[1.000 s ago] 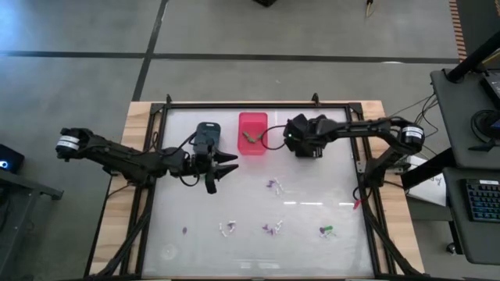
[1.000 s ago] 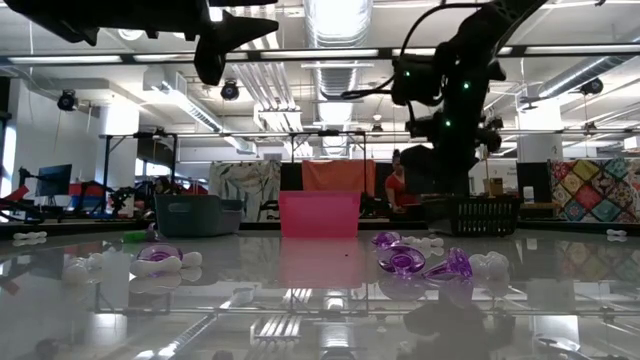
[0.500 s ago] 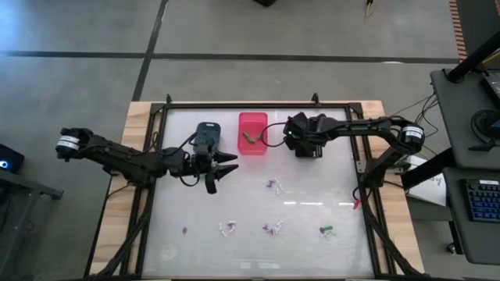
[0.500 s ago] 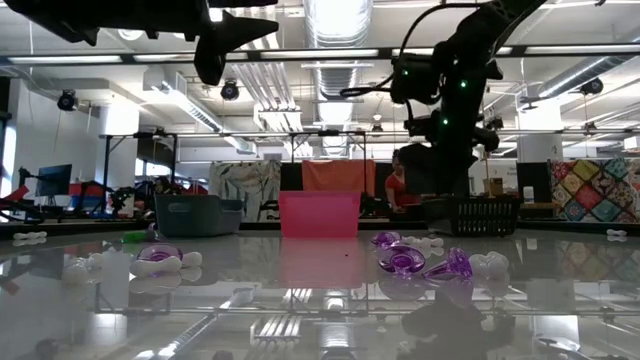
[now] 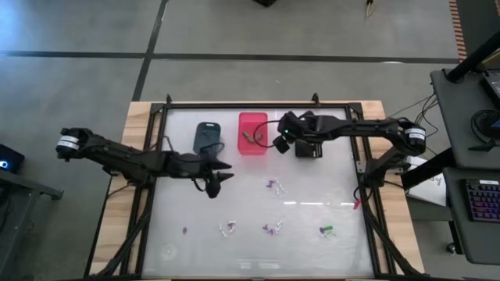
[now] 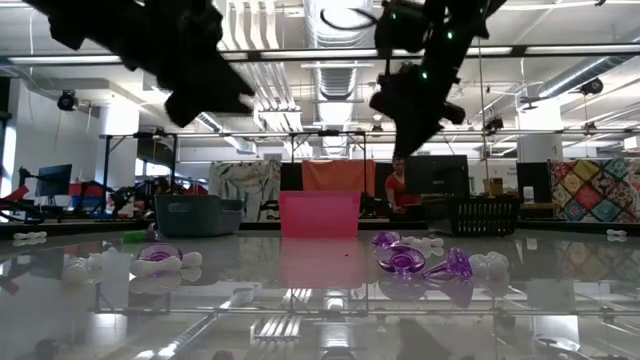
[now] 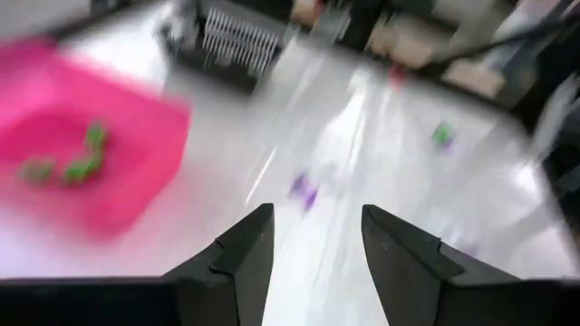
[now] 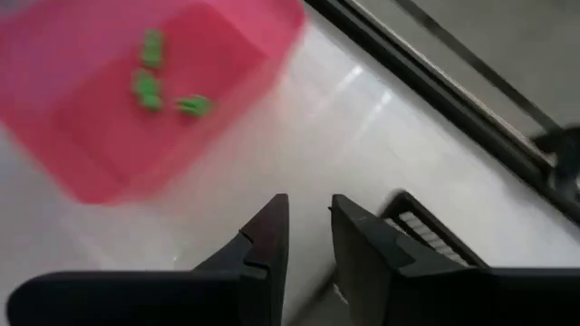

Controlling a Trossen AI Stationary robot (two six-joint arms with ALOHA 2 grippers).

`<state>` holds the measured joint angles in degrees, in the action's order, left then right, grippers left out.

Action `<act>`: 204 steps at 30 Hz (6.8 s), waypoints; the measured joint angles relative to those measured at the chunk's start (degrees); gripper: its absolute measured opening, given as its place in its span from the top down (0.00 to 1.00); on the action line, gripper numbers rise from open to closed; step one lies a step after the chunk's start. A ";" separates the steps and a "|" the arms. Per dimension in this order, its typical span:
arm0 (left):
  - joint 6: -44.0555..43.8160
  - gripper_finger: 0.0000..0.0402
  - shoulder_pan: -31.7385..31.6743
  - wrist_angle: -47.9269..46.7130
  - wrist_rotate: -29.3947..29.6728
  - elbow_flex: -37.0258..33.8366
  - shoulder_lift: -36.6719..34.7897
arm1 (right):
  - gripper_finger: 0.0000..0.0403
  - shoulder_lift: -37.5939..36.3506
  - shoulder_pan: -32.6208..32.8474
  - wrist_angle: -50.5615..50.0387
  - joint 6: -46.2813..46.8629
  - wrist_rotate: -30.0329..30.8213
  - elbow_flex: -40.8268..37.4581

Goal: Sort Halloween decoration
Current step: Put the purple witch hat toy into the blue bin, then put the green skeleton toy into the pink bin

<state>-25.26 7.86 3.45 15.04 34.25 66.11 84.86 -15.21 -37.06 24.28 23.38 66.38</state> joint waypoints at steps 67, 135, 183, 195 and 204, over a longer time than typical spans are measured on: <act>-21.81 0.81 -0.09 -55.54 2.43 19.92 30.16 | 0.84 0.44 8.33 0.46 -5.23 -3.91 3.88; 9.80 0.97 -29.29 -52.72 12.78 23.33 19.36 | 0.85 0.44 8.34 0.40 -5.37 -4.11 3.87; 25.14 0.79 -10.21 -29.04 13.02 23.35 11.93 | 0.86 0.50 37.10 -21.68 20.51 -33.80 3.94; 30.47 0.79 -10.38 -23.46 13.06 23.35 11.82 | 0.87 0.50 51.90 -28.97 19.50 -33.13 1.33; 31.87 0.79 -10.39 -22.30 13.05 23.88 11.80 | 0.86 0.52 58.17 -19.88 23.66 -32.01 -4.88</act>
<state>6.61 -2.52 -18.85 28.10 58.13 77.91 85.38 42.97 -56.94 47.94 -8.63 61.51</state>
